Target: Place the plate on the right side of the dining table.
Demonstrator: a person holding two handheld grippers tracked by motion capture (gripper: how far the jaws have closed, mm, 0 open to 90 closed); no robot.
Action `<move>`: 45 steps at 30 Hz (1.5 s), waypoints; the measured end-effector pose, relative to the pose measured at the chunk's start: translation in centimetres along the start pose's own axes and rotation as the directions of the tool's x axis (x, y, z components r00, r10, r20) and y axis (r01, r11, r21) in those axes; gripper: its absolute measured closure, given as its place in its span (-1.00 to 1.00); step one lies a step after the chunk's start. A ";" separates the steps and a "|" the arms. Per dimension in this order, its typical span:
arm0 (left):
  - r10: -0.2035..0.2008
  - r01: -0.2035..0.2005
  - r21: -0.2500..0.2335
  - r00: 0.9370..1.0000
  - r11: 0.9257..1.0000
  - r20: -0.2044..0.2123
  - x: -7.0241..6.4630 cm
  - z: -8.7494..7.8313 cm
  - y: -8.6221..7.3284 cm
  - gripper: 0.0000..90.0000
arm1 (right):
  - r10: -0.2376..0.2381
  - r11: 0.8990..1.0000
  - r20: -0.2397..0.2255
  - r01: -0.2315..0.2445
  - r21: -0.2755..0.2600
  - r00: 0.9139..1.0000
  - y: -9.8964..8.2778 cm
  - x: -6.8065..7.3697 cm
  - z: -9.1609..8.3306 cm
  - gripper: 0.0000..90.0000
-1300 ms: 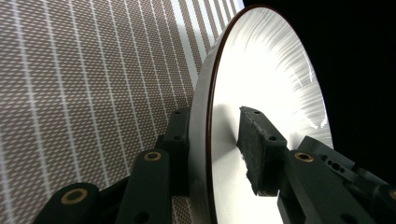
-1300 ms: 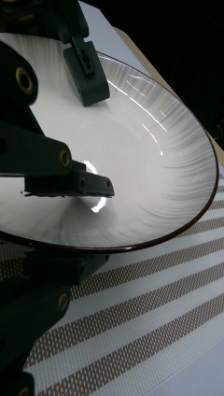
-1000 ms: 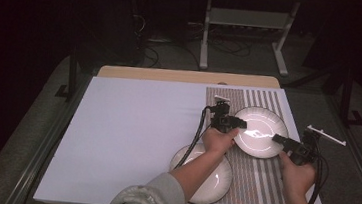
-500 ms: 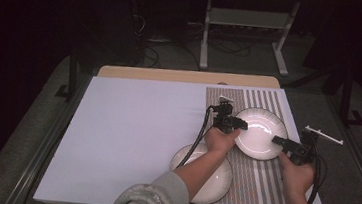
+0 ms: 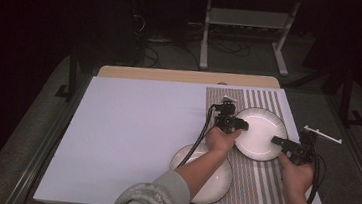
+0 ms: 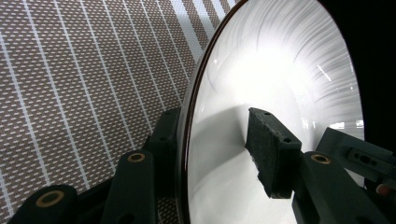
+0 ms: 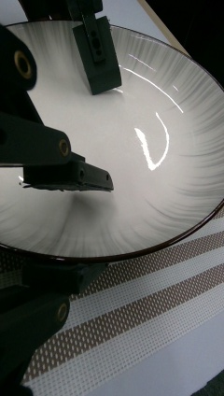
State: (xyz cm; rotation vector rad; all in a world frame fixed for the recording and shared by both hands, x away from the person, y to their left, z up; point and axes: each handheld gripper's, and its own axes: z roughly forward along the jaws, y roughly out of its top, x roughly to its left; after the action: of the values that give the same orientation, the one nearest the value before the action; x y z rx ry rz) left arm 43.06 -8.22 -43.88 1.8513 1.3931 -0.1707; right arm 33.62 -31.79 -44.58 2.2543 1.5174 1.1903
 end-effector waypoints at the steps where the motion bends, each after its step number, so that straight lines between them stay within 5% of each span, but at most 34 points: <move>1: 0.003 -0.003 0.001 1.000 1.000 -0.001 0.0 0.0 0.0 0.20 | -0.008 1.000 0.003 0.008 -0.002 1.000 0.0 0.0 0.0 0.33; 16: -0.002 0.002 -0.010 1.000 1.000 -0.027 0.0 0.0 0.2 0.04 | -0.118 0.993 0.046 0.118 -0.012 0.992 0.0 0.4 0.5 0.22; 29: -0.043 0.043 -0.016 0.999 0.999 -0.017 0.8 -0.3 0.8 -0.10 | -0.138 0.990 0.030 0.139 -0.021 0.990 0.2 0.5 0.2 0.13; 39: -0.002 0.003 -0.073 1.000 0.997 0.017 1.1 -2.3 1.7 -0.10 | -0.177 0.980 0.028 0.179 -0.088 0.984 0.8 0.9 -1.3 0.03; 45: 0.041 -0.039 -0.065 0.999 0.997 0.032 1.7 -4.3 2.4 -0.10 | -0.259 0.961 0.014 0.259 -0.098 0.966 0.7 2.1 -2.3 -0.03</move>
State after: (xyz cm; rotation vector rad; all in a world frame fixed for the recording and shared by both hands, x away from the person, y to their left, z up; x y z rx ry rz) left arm 44.34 -4.33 -40.64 1.8138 1.3223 -0.1344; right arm 32.88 -30.98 -41.61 1.9219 1.6521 1.1592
